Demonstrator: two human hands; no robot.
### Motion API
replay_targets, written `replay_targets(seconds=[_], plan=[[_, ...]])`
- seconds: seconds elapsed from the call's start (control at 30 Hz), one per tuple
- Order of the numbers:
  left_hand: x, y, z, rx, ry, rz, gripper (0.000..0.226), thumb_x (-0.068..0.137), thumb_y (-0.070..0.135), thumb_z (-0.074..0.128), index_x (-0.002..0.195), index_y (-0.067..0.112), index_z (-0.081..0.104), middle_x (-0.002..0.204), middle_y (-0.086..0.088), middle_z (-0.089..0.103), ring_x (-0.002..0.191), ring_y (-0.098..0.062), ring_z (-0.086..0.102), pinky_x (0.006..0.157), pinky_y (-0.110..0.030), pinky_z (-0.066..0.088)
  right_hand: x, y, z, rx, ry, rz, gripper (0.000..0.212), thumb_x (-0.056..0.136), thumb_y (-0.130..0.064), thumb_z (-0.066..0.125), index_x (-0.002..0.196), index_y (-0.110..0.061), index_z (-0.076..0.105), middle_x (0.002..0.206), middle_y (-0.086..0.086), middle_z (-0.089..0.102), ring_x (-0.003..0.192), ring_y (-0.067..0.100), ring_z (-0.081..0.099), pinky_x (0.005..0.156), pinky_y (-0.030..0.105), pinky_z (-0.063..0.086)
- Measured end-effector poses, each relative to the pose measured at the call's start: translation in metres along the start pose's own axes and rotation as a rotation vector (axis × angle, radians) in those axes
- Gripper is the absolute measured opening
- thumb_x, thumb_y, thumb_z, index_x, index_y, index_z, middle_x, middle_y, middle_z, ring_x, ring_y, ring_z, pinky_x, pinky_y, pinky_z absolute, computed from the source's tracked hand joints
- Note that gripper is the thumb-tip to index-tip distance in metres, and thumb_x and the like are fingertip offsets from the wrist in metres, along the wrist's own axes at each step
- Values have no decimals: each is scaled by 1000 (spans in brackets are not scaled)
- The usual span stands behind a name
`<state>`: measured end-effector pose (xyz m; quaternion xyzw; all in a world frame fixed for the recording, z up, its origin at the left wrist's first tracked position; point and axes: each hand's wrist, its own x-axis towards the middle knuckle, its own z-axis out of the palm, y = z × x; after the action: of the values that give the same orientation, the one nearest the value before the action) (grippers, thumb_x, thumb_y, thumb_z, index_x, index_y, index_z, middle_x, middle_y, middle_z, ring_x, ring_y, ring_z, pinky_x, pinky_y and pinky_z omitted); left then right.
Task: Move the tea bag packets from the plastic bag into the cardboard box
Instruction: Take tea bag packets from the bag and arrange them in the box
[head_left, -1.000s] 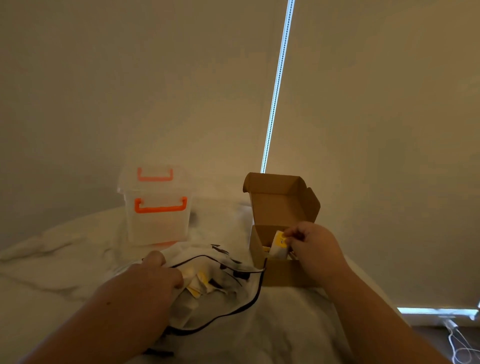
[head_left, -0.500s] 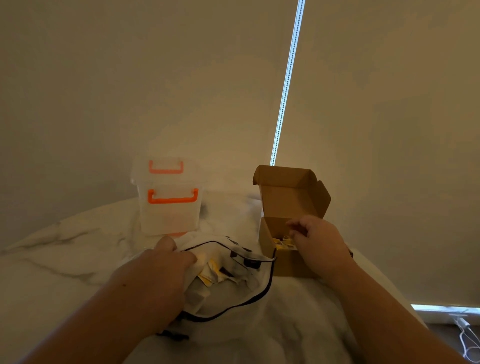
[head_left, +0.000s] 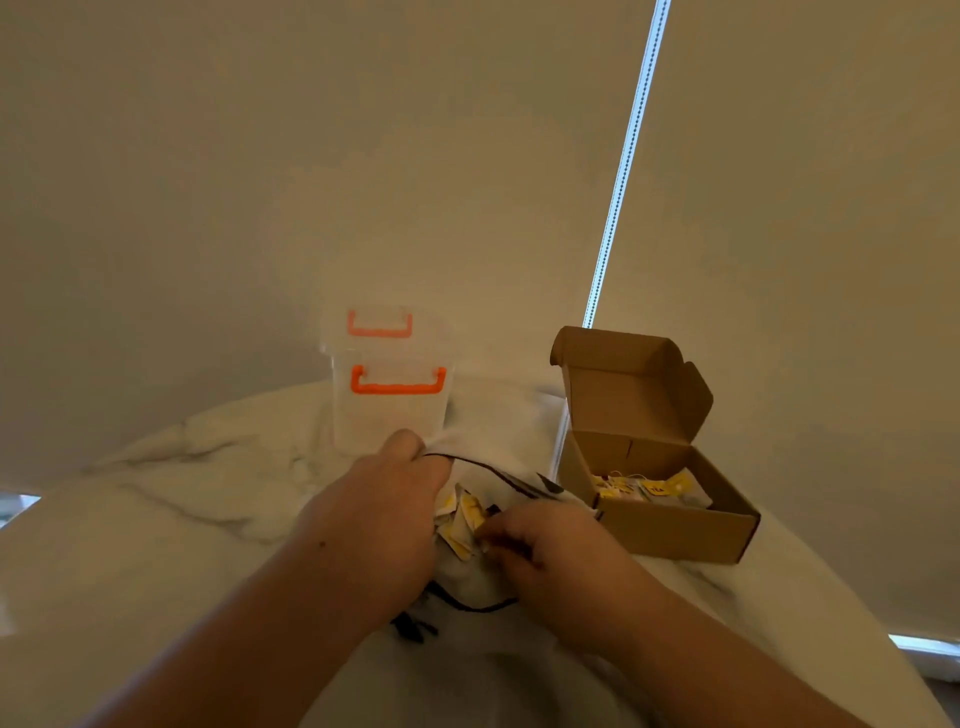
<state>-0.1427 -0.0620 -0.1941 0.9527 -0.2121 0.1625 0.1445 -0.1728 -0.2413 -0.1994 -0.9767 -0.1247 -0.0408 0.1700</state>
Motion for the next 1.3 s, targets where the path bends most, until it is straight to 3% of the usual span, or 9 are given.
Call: replay_targets(seconds=[0.1, 0.2, 0.4, 0.63, 0.8, 0.87, 1.07, 1.17, 1.3], plan=[[0, 2, 2, -16, 26, 15, 35, 87, 16, 54, 115, 33, 43, 116, 11, 36, 96, -15, 52, 80, -34, 55, 3, 6, 5, 1, 53, 46, 32, 98, -20, 49, 126, -23, 64, 119, 2, 65, 108, 21, 60, 96, 39, 49], [0, 1, 4, -30, 34, 27, 35, 87, 17, 53, 115, 34, 42, 116, 10, 35, 97, -16, 52, 80, -36, 54, 4, 8, 5, -12, 129, 76, 34, 98, -19, 46, 128, -23, 62, 123, 0, 62, 115, 19, 57, 98, 32, 46], [0, 2, 8, -22, 11, 35, 35, 88, 17, 51, 118, 34, 43, 114, 10, 36, 98, -14, 51, 83, -35, 55, 28, 6, 2, -147, -197, 264, 51, 101, -32, 48, 150, -26, 35, 152, 3, 40, 137, 26, 41, 113, 36, 35], [0, 1, 9, -20, 15, 33, 39, 87, 17, 52, 120, 36, 41, 114, 12, 36, 96, -12, 52, 82, -31, 55, 51, 1, -9, -181, -438, 386, 43, 102, -24, 48, 144, -15, 45, 145, 8, 47, 130, 29, 47, 109, 39, 38], [0, 2, 8, -14, 22, 18, 40, 88, 16, 52, 121, 36, 41, 114, 12, 36, 95, -11, 52, 81, -30, 54, 27, 11, 9, -107, -35, 279, 22, 98, -27, 49, 109, -24, 68, 102, 1, 68, 89, 17, 62, 84, 33, 55], [0, 3, 7, -16, 24, 11, 39, 87, 16, 51, 120, 35, 41, 114, 12, 35, 93, -11, 51, 80, -30, 54, 23, 14, 11, -91, 24, 249, 21, 97, -27, 49, 107, -25, 67, 98, 0, 67, 86, 15, 62, 81, 32, 55], [-2, 5, 8, -32, 9, 21, 43, 88, 16, 48, 126, 37, 39, 115, 12, 34, 93, -12, 50, 81, -32, 53, 54, 12, 3, -366, -428, 289, 51, 97, -24, 53, 146, -16, 41, 148, 12, 42, 131, 33, 45, 108, 45, 42], [-1, 3, 7, -31, 18, 19, 47, 88, 16, 49, 129, 36, 39, 115, 12, 35, 94, -12, 51, 81, -30, 53, 56, 16, 7, -370, -317, 259, 38, 100, -28, 47, 134, -14, 54, 135, 12, 54, 119, 31, 54, 101, 40, 46], [0, 3, 4, -44, 27, 17, 51, 88, 19, 52, 133, 37, 36, 114, 14, 35, 96, -9, 51, 81, -27, 53, 21, 18, 10, -173, 98, 118, 25, 98, -35, 46, 100, -26, 69, 95, -7, 60, 88, 12, 58, 77, 26, 48]])
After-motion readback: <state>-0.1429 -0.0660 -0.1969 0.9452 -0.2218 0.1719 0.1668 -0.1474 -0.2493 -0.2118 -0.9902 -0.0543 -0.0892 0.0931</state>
